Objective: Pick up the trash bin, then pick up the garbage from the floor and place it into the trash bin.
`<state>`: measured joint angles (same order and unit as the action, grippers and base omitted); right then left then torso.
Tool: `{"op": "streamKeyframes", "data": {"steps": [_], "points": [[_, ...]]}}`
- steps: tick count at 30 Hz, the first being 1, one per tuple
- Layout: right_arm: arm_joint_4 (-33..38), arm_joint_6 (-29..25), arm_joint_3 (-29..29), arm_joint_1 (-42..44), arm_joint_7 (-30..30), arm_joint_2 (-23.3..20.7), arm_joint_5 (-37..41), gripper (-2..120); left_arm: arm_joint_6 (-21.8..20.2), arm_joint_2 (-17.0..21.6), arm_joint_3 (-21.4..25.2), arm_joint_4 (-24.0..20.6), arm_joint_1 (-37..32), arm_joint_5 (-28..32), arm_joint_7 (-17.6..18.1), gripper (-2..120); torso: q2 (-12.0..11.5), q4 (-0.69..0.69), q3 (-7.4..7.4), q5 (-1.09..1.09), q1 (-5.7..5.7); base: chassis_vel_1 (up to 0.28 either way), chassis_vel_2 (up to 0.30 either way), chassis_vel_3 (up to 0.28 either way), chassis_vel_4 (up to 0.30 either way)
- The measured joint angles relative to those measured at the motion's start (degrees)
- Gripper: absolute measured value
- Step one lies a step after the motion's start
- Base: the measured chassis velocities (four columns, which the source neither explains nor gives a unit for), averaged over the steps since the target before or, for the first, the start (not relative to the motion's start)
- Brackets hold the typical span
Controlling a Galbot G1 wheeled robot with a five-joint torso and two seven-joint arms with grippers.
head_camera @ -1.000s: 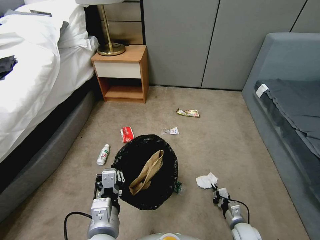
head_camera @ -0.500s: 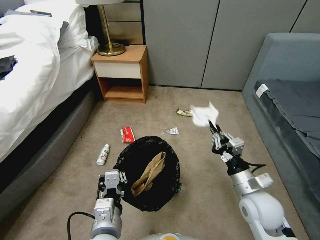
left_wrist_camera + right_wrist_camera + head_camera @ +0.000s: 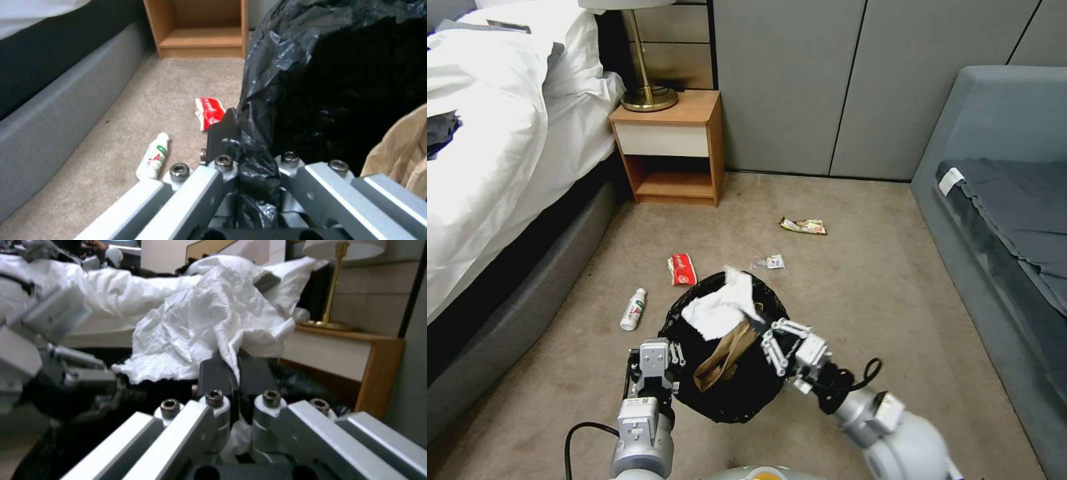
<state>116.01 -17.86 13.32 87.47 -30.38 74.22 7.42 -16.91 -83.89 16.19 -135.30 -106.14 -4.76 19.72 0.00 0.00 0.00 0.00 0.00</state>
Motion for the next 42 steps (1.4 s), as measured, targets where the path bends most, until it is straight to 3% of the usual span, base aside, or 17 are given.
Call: {"op": "streamKeyframes", "data": {"steps": [8, 17, 36, 38, 40, 42], "points": [[-6.5, -0.5, -0.9, -2.2, 0.9, 0.9, -1.0, 0, 0.0, 0.0, -0.1, -0.2, -0.1, -0.3, 0.0, 1, 0.0, 0.0, 0.0, 0.0, 0.0, 0.0, 0.0, 0.0, 0.0], [-8.4, -0.4, -0.4, -3.0, 1.5, 0.7, -1.1, 1, 0.0, -0.2, -0.6, -0.3, -0.3, -0.8, 0.0, 1, 0.0, 0.0, 0.0, 0.0, 0.0, 0.0, 0.0, 0.0, 0.0], [-10.2, 0.4, -0.6, -3.7, 2.1, 0.0, -1.7, 74, 0.0, -0.4, -1.1, -1.1, -0.5, -1.0, -0.2, 1, 0.0, 0.0, 0.0, 0.0, 0.0, 0.0, 0.0, 0.0, 0.0], [-10.2, 0.4, -0.6, -3.7, 2.1, 0.0, -1.7, 75, 0.0, -0.4, -1.1, -1.1, -0.5, -1.0, -0.2, 1, 0.0, 0.0, 0.0, 0.0, 0.0, 0.0, 0.0, 0.0, 0.0], [-10.2, 0.5, -0.5, -3.6, 2.1, 0.0, -1.7, 86, 0.0, -0.4, -1.3, -1.2, -0.5, -1.0, -0.2, 1, 0.0, 0.0, 0.0, 0.0, 0.0, 0.0, 0.0, 0.0, 0.0], [-10.3, 0.5, -0.5, -3.6, 2.1, 0.0, -1.7, 89, 0.0, -0.4, -1.4, -1.3, -0.5, -1.0, -0.2, 1, 0.0, 0.0, 0.0, 0.0, 0.0, 0.0, 0.0, 0.0, 0.0]]}}
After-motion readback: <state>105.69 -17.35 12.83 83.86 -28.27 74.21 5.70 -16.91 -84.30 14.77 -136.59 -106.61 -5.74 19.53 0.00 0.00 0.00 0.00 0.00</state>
